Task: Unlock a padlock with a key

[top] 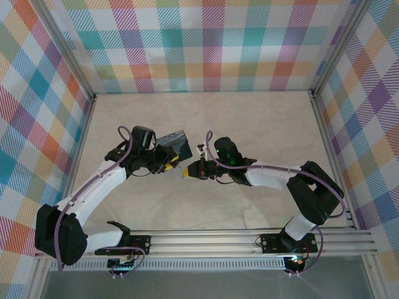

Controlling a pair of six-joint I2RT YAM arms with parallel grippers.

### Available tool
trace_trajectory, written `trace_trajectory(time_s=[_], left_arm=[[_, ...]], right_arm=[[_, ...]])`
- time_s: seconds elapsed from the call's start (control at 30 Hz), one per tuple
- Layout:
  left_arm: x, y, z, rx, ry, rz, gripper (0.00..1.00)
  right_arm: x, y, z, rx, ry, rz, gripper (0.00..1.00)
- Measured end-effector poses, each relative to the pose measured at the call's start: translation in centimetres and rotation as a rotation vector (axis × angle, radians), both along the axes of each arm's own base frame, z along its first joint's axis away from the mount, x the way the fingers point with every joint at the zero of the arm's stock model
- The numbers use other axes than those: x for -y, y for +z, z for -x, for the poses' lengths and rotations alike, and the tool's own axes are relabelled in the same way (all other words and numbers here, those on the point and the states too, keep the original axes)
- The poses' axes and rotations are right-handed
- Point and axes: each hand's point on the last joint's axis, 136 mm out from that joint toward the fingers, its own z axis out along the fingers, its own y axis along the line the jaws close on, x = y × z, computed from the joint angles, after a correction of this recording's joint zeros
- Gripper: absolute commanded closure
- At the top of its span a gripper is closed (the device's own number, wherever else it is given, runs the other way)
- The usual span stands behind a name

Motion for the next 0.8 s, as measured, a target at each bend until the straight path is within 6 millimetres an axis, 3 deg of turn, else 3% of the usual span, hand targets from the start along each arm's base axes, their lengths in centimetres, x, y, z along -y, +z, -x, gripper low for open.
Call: trace_trajectory(time_s=[0.8], left_arm=[[-0.49,0.13,-0.06,0.014,0.010,0.000,0.98]], right_arm=[[-0.38,0.77,-0.06,0.021,0.004,-0.030,1.00]])
